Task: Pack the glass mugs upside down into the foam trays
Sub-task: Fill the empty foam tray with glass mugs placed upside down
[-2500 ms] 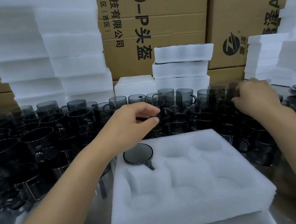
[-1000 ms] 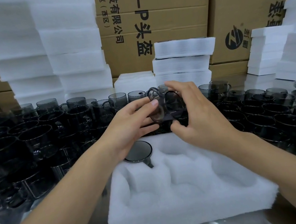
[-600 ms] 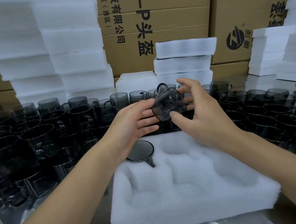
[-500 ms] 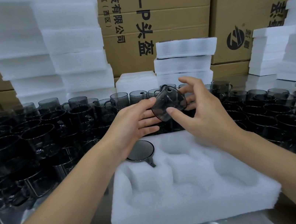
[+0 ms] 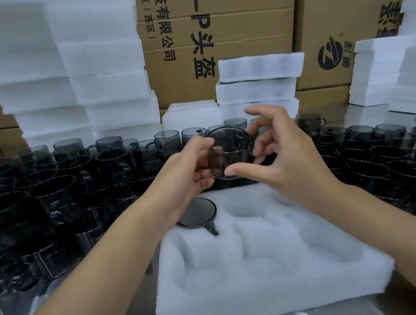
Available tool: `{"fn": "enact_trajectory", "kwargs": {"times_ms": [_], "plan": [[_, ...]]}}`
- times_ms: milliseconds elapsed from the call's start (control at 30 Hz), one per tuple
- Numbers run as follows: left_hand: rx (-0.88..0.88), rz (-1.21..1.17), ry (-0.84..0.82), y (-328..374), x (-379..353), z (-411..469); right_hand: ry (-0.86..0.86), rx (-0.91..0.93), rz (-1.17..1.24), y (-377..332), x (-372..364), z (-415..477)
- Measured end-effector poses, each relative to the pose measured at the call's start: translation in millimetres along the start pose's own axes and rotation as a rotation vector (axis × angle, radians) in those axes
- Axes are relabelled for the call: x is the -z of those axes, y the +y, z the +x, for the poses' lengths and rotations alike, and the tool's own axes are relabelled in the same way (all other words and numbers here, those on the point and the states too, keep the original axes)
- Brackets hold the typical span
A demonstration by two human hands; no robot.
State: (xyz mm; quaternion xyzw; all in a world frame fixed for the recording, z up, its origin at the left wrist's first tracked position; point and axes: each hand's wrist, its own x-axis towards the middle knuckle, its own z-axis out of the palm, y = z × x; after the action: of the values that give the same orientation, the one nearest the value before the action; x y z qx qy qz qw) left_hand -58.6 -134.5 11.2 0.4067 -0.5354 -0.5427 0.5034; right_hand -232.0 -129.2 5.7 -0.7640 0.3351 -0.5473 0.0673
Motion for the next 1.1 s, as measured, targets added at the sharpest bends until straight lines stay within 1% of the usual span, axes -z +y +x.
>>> {"fn": "enact_trajectory", "kwargs": {"times_ms": [133,333,467,567,667,833,967,1033,1100], "plan": [[0.060,-0.088,0.056,2,0,0,-0.036,0.102,-0.069,2,0,-3],[0.049,-0.127,0.098,4,-1,0,-0.015,0.161,-0.126,2,0,-4],[0.035,-0.209,0.108,3,0,1,0.076,0.158,-0.012,-3,2,-4],[0.025,-0.195,0.101,2,-1,1,0.094,0.062,0.095,-5,3,-3],[0.006,-0.110,0.065,2,-1,-1,0.017,0.021,0.131,-8,3,-4],[-0.002,-0.005,0.022,1,-2,-2,-0.151,0.128,0.066,-13,4,-6],[-0.022,0.102,0.002,-1,-1,1,-0.213,0.065,0.072,-16,7,-5],[-0.051,0.178,-0.015,-1,-2,1,-0.312,0.032,-0.001,-18,12,-1],[-0.077,0.257,-0.047,-3,-2,1,-0.469,-0.016,-0.073,-19,19,4]]}}
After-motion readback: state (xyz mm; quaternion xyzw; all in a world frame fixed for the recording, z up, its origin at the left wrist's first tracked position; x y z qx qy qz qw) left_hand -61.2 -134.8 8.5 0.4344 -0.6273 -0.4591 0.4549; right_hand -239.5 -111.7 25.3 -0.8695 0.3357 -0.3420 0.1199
